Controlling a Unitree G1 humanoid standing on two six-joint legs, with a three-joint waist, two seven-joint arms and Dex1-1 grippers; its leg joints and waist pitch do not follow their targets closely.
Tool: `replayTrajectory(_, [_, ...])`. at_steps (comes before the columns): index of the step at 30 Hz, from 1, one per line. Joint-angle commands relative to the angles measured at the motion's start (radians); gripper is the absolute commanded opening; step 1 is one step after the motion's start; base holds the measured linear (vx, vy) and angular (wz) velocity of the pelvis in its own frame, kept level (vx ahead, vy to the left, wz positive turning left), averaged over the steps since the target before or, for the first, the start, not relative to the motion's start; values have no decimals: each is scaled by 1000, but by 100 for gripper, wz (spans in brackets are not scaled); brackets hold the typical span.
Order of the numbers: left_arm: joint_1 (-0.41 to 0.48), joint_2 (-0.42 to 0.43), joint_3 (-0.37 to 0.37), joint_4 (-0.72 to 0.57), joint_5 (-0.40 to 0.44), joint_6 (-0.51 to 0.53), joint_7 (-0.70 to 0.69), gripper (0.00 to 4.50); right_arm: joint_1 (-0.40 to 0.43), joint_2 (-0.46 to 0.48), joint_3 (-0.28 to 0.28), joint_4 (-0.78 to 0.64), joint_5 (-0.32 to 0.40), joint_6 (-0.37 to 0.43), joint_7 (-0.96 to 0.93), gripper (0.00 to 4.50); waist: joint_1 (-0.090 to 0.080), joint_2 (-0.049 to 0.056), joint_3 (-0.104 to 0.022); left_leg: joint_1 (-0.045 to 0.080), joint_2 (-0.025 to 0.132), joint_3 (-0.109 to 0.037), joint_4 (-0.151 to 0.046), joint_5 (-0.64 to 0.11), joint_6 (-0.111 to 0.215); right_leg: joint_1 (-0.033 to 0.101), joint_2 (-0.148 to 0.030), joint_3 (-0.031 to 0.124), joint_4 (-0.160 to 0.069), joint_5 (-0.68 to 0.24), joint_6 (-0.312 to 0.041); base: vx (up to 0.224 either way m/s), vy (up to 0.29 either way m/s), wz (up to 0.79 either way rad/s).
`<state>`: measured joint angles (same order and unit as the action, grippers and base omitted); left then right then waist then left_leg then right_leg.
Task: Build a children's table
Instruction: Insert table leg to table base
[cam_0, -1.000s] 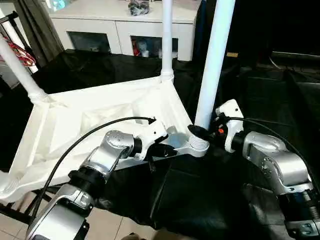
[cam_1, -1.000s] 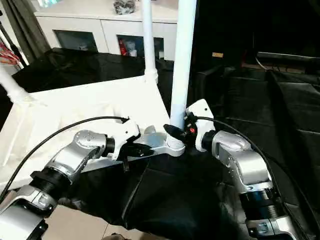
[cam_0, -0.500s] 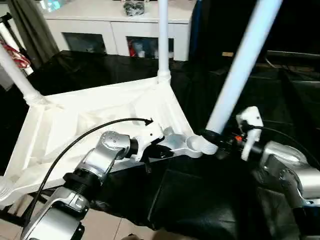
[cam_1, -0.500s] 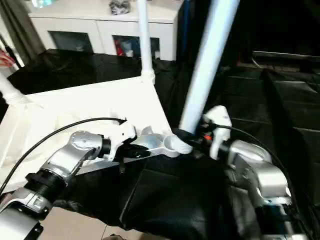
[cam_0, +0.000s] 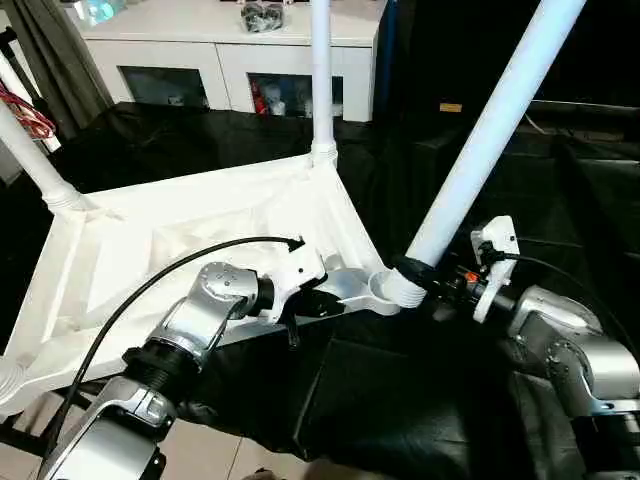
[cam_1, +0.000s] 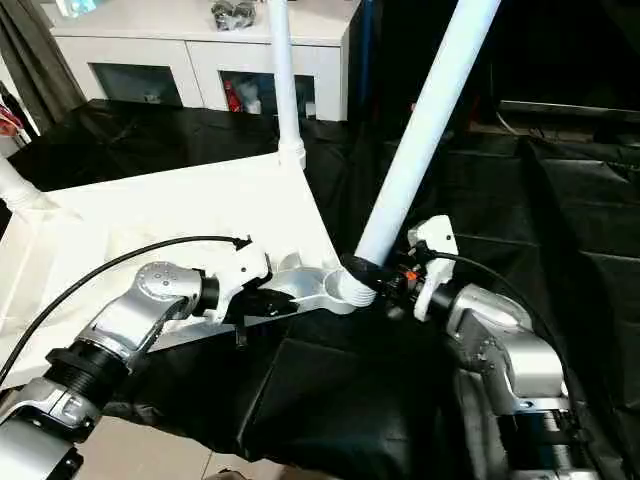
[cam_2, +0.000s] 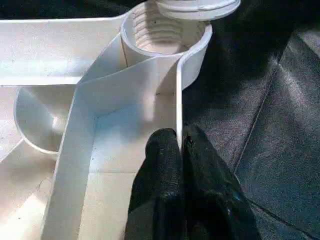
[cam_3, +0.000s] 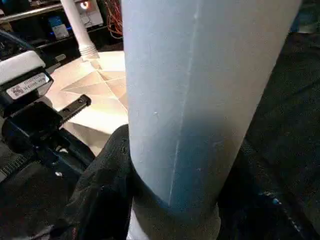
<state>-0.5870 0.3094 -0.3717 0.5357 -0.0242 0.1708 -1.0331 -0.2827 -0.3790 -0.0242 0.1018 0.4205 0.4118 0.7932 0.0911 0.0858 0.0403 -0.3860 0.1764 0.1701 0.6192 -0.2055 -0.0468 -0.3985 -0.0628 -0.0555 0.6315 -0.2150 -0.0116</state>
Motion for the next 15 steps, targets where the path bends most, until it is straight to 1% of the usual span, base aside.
replayTrajectory(1, [6, 12, -12, -3, 18, 5, -2, 0, -32, 16, 18, 30, -12, -5, -2, 187, 6, -15, -64, 10, 51, -21, -71, -80, 67, 56, -87, 45, -73, -39, -239, 0, 0, 0])
replayTrajectory(3, [4, 11, -10, -2, 21, 5, 1, 0, -43, 26, 20, 52, -18, -16, -11, 187, 6, -17, -64, 10, 51, -21, -70, -73, 66, 55, -87, 45, -72, -35, -242, 0, 0, 0])
replayTrajectory(5, [3, 10, -8, -1, 25, 5, 2, 0, -50, 39, 19, 77, -24, -31, -21, 187, 8, -16, -65, 9, 52, -21, -69, -65, 68, 56, -87, 46, -69, -19, -241, 0, 0, 0])
replayTrajectory(6, [2, 10, -6, 0, 27, 5, 3, 0, -52, 47, 18, 90, -22, -34, -23, 187, 7, -15, -65, 8, 52, -22, -70, -63, 68, 55, -88, 46, -68, -6, -246, 0, 0, 0])
replayTrajectory(7, [2, 10, -6, 0, 27, 5, 3, 0, -52, 47, 18, 90, -22, -34, -23, 187, 8, -14, -65, 9, 51, -21, -70, -69, 68, 54, -88, 45, -69, -9, -246, 0, 0, 0])
replayTrajectory(10, [0, 9, -5, 3, 29, 5, 5, 0, -53, 65, 15, 120, -21, -45, -21, 187, 7, -14, -64, 11, 51, -21, -71, -84, 63, 55, -88, 45, -71, -23, -244, 0, 0, 0])
replayTrajectory(11, [0, 9, -5, 4, 29, 5, 6, 0, -53, 70, 13, 126, -18, -45, -21, 187, 7, -12, -63, 10, 51, -21, -72, -92, 60, 55, -89, 45, -73, -34, -243, 0, 0, 0])
replayTrajectory(13, [-2, 7, -5, 7, 31, 3, 9, 0, -56, 81, 6, 155, -15, -61, -21, 187, 6, -12, -64, 10, 52, -21, -73, -99, 56, 55, -89, 46, -73, -40, -242, 0, 0, 0])
replayTrajectory(15, [-4, 5, -6, 9, 34, 2, 10, 0, -54, 89, 3, 187, -21, -88, -25, 187, 6, -9, -64, 10, 52, -22, -72, -95, 54, 55, -88, 46, -71, -27, -244, 0, 0, 0])
